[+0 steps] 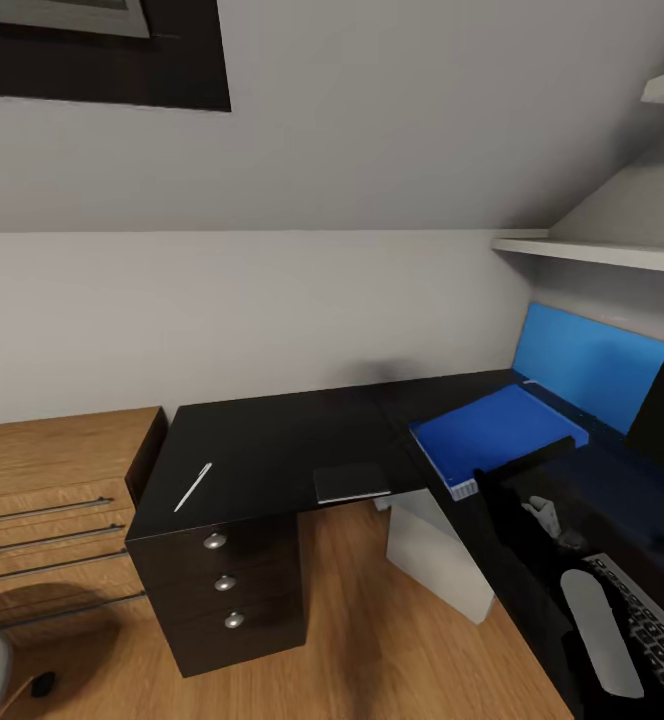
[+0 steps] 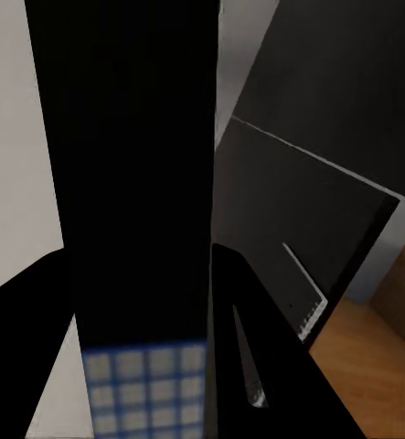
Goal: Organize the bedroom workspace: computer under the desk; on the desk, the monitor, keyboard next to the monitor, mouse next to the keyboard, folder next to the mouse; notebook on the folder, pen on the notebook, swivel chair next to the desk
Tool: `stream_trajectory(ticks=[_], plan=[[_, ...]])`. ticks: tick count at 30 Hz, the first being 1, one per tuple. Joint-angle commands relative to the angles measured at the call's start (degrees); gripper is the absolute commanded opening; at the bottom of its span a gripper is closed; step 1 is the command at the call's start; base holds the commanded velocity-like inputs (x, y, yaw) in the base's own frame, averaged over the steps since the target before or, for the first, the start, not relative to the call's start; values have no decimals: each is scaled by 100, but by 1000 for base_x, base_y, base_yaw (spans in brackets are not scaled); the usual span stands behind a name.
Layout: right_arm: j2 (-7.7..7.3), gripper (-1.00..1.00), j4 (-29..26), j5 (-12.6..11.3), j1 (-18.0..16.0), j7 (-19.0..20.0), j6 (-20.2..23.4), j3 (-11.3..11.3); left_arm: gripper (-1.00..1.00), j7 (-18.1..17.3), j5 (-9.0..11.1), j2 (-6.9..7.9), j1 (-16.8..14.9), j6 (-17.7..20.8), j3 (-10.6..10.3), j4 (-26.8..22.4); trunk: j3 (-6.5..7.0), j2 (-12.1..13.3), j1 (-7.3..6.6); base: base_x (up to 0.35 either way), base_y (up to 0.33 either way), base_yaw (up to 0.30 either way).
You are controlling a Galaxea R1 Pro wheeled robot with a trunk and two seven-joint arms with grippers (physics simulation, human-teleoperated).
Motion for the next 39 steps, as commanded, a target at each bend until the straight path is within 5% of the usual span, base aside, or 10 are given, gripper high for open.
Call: stream_trajectory(ticks=[1, 4, 10, 16, 25, 33, 39], plan=[[-6, -100, 721, -19, -770, -129, 30, 38, 100, 31, 56, 4, -4, -30, -48, 2, -7, -4, 0, 0, 0, 0], [-27, -100, 1803, -13, -1803, -180, 7, 22, 100, 28, 56, 4, -4, -30, -48, 2, -7, -4, 0, 0, 0, 0], [-83, -100, 3001, -78, -2584, -189, -148, -95, 100, 27, 53, 4, -5, -30, -48, 2, -7, -4, 0, 0, 0, 0], [-79, -100, 3463, -245, -2700, -189, -587, -426, 100, 26, 53, 4, -6, -30, -48, 2, -7, -4, 0, 0, 0, 0], [-35, -100, 3976, -242, -2700, -157, -1381, -432, 100, 21, 61, 4, -4, -22, -48, 3, -7, -4, 0, 0, 0, 0], [211, -100, 4242, -262, -2700, -182, -2027, -430, 100, 20, 60, 4, -5, -29, -47, 2, -7, -4, 0, 0, 0, 0], [244, -100, 4482, -283, -2700, -168, -2383, -431, 100, 27, 54, 4, -5, -30, -44, 2, -7, -4, 0, 0, 0, 0]])
